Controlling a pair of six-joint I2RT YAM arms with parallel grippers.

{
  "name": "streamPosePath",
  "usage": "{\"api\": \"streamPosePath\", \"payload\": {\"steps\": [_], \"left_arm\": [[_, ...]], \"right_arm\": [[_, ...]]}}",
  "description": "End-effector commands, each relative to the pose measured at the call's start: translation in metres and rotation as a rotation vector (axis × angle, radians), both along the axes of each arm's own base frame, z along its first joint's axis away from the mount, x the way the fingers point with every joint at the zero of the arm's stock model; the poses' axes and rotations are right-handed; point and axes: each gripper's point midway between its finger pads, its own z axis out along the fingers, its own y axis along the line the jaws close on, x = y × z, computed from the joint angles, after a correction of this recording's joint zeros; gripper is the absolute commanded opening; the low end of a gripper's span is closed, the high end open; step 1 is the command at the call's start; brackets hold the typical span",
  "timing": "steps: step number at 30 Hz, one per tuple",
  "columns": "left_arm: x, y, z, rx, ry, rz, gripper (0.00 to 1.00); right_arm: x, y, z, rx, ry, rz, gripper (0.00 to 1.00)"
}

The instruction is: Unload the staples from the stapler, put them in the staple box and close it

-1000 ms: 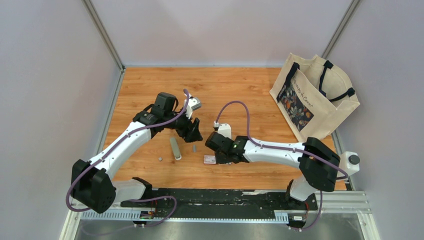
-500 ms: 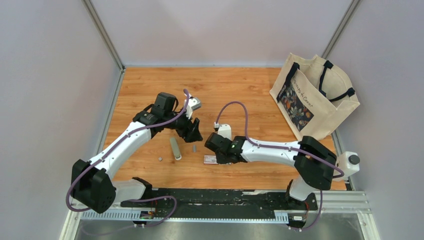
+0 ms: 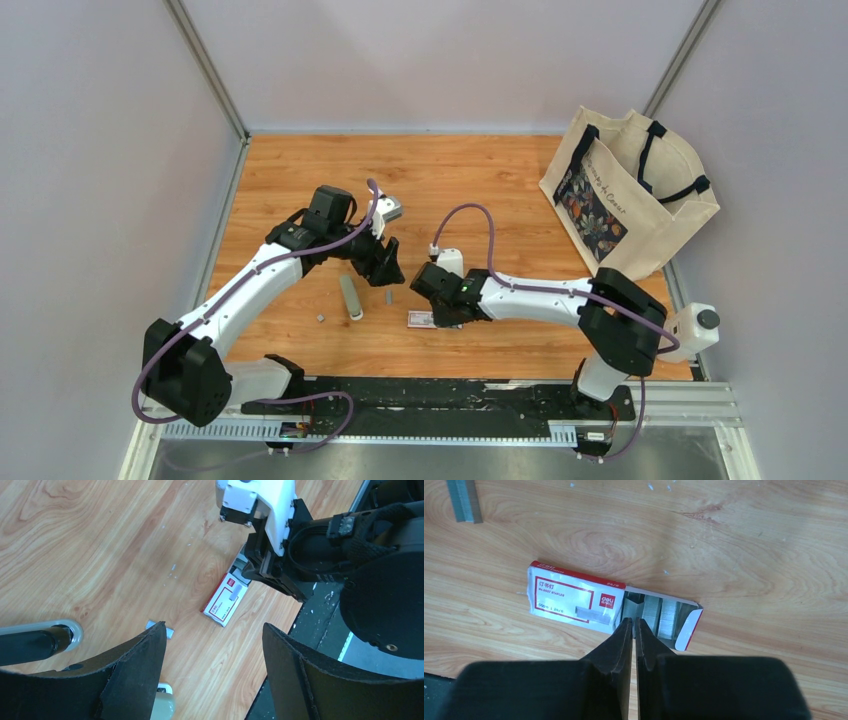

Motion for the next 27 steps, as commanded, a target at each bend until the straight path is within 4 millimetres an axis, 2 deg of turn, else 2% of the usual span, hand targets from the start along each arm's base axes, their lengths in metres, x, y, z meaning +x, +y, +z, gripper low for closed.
{"api": "streamPosePath", "payload": {"steps": [1,7,13,17,20,22,23,27], "left_arm": [[0.000,-0.003,0.016,-0.025,-0.055,-0.034,0.78],[0.000,-0.004,0.016,-0.026,-0.049,-0.037,0.79],[0.001,-0.004,0.016,-0.024,-0.050,-0.037,0.79],[0.001,-0.004,0.016,-0.022,-0.050,-0.037,0.79],[0.001,-0.004,0.017,-0.022,-0.051,-0.035,0.79],[0.002,-0.003,0.019,-0.018,-0.057,-0.029,0.79],[0.004,-0.002,0.020,-0.016,-0.065,-0.026,0.79],[0.008,0.003,0.023,0.020,-0.086,-0.020,0.79]], "right_arm": [[0.005,0.001,-0.004,0.005,0.003,-0.006,0.08],[0.004,-0.004,-0.008,-0.016,0.016,-0.008,0.07],[0.005,-0.002,0.002,0.016,-0.012,-0.003,0.07],[0.007,0.006,0.016,0.059,-0.039,0.008,0.08],[0.012,0.013,0.034,0.087,-0.069,0.017,0.09],[0.020,0.017,0.051,0.099,-0.109,0.027,0.13],[0.023,0.018,0.056,0.105,-0.121,0.031,0.21],[0.036,0.028,0.068,0.118,-0.149,0.046,0.33]]}}
